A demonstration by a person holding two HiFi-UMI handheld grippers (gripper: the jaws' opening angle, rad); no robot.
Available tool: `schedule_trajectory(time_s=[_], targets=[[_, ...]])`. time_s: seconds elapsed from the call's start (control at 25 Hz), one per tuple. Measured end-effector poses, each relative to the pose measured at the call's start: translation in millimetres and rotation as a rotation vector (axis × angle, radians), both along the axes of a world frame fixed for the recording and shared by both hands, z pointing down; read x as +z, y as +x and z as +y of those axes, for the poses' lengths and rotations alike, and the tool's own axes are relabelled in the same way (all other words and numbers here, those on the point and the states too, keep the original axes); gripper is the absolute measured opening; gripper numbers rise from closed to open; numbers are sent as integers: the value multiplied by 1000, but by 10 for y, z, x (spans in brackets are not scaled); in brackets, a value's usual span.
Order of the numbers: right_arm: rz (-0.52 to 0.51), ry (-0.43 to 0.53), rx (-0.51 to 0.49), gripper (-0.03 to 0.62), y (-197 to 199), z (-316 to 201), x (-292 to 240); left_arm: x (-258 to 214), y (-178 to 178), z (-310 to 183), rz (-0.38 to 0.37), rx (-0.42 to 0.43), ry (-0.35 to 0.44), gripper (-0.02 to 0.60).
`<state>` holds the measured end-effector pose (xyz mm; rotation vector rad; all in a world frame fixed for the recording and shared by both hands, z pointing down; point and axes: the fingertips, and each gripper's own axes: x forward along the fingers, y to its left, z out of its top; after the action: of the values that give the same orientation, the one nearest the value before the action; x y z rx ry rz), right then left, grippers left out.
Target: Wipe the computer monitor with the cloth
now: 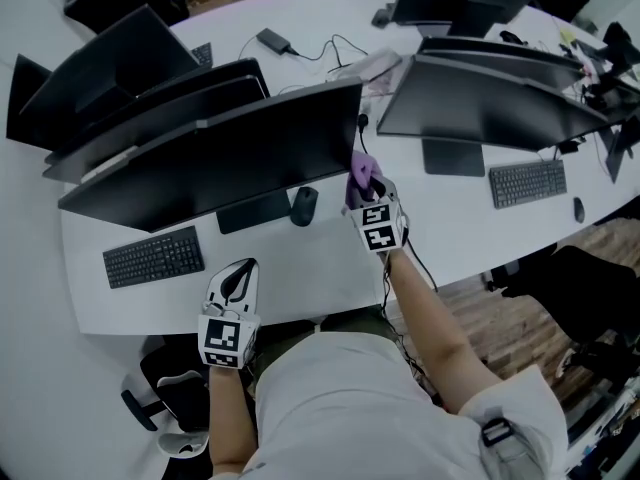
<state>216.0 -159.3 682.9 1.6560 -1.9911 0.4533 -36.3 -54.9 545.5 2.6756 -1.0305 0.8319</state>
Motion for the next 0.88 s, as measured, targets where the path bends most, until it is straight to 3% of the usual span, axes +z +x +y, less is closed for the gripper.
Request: schedule_trajectory(time_s=[0.24,0.88], targets=[[-107,-62,59,106,-100,60,168,25,-102,-9,0,9,-10,2],[-413,-84,263,104,-455,107,266,76,-504,-128,26,89,-30,2]])
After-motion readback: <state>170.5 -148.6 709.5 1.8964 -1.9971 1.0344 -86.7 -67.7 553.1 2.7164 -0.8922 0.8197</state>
